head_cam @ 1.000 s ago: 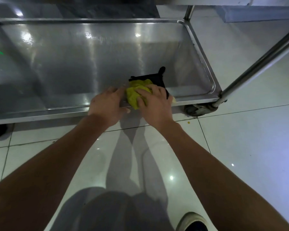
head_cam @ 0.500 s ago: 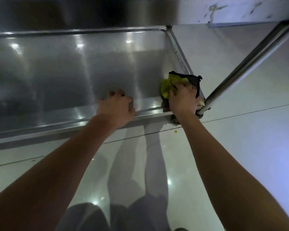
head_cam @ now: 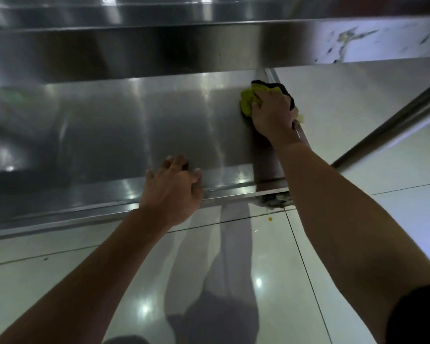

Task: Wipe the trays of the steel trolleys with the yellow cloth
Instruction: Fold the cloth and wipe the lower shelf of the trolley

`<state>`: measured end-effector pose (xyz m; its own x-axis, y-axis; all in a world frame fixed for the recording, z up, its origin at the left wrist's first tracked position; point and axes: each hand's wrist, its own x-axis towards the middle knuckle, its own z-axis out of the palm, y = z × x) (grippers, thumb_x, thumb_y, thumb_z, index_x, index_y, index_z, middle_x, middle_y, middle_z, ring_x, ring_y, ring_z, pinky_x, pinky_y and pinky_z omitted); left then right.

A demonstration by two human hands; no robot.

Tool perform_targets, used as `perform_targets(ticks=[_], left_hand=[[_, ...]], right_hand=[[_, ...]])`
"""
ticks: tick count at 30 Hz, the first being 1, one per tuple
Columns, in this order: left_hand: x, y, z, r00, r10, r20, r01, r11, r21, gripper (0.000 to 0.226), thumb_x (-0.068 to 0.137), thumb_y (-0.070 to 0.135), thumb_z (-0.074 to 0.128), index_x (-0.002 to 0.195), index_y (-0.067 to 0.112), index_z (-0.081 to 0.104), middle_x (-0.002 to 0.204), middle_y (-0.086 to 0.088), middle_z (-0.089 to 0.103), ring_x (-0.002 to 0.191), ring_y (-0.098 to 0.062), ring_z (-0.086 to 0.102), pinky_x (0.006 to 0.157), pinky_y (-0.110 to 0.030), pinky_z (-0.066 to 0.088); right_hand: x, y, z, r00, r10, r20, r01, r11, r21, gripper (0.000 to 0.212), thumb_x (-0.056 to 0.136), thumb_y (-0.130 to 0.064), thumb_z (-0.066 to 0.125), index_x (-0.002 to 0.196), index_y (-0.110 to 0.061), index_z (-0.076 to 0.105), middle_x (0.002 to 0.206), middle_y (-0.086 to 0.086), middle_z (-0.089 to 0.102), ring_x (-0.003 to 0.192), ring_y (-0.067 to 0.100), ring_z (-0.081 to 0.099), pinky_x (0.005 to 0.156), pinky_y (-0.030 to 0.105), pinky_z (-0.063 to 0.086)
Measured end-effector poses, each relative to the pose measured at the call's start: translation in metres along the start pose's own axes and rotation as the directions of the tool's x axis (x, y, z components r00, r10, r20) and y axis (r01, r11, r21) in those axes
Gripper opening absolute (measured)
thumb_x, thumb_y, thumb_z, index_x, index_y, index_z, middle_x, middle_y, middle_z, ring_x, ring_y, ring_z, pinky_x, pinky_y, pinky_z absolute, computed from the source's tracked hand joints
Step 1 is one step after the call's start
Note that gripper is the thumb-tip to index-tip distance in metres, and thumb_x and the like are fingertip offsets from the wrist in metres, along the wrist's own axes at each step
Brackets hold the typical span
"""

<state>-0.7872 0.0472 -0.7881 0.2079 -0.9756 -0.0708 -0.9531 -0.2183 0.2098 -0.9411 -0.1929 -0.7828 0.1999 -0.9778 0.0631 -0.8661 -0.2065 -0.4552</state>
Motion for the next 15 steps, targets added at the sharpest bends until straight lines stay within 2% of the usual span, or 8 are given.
perform_targets(ticks=[5, 8, 11, 15], left_hand=[[-0.004, -0.003, 0.004, 1.0, 0.004, 0.022, -0.004, 1.0, -0.004, 0.04, 0.09, 0.036, 0.055, 0.128, 0.031, 0.063, 0.144, -0.004, 0.047, 0.136, -0.034, 0.043, 0.101, -0.062, 0.041], [-0.005, -0.005, 0.006, 0.999, 0.006, 0.041, -0.006, 1.0, 0.006, 0.042, 0.092, 0.038, 0.052, 0.133, 0.032, 0.06, 0.148, -0.004, 0.046, 0.136, -0.035, 0.044, 0.102, -0.064, 0.04], [-0.006, -0.008, 0.006, 0.999, 0.024, 0.041, -0.026, 0.999, 0.039, 0.041, 0.095, 0.038, 0.046, 0.134, 0.032, 0.058, 0.149, -0.004, 0.044, 0.137, -0.035, 0.044, 0.099, -0.058, 0.041], [-0.008, -0.011, 0.001, 0.992, 0.054, 0.117, -0.056, 0.998, 0.013, 0.042, 0.101, 0.038, 0.036, 0.14, 0.031, 0.05, 0.155, -0.004, 0.037, 0.144, -0.031, 0.034, 0.108, -0.058, 0.036]], right_hand=[[-0.023, 0.009, 0.007, 0.995, -0.09, 0.029, 0.093, 0.992, -0.09, 0.043, 0.1, -0.034, 0.043, 0.143, -0.03, 0.049, 0.148, 0.003, 0.044, 0.136, 0.033, 0.037, 0.112, 0.056, 0.028], [-0.05, 0.004, 0.008, 0.994, -0.053, 0.095, 0.066, 0.989, -0.134, 0.043, 0.102, -0.039, 0.04, 0.144, -0.034, 0.046, 0.152, 0.002, 0.037, 0.139, 0.033, 0.032, 0.111, 0.057, 0.028], [-0.091, -0.003, 0.009, 0.986, -0.065, 0.152, 0.097, 0.972, -0.213, 0.045, 0.102, -0.044, 0.038, 0.146, -0.037, 0.041, 0.151, 0.003, 0.035, 0.134, 0.034, 0.034, 0.101, 0.055, 0.035], [-0.152, -0.011, 0.014, 0.984, -0.117, 0.131, 0.142, 0.968, -0.208, 0.046, 0.099, -0.049, 0.043, 0.145, -0.042, 0.042, 0.149, 0.001, 0.043, 0.133, 0.033, 0.036, 0.095, 0.052, 0.036]])
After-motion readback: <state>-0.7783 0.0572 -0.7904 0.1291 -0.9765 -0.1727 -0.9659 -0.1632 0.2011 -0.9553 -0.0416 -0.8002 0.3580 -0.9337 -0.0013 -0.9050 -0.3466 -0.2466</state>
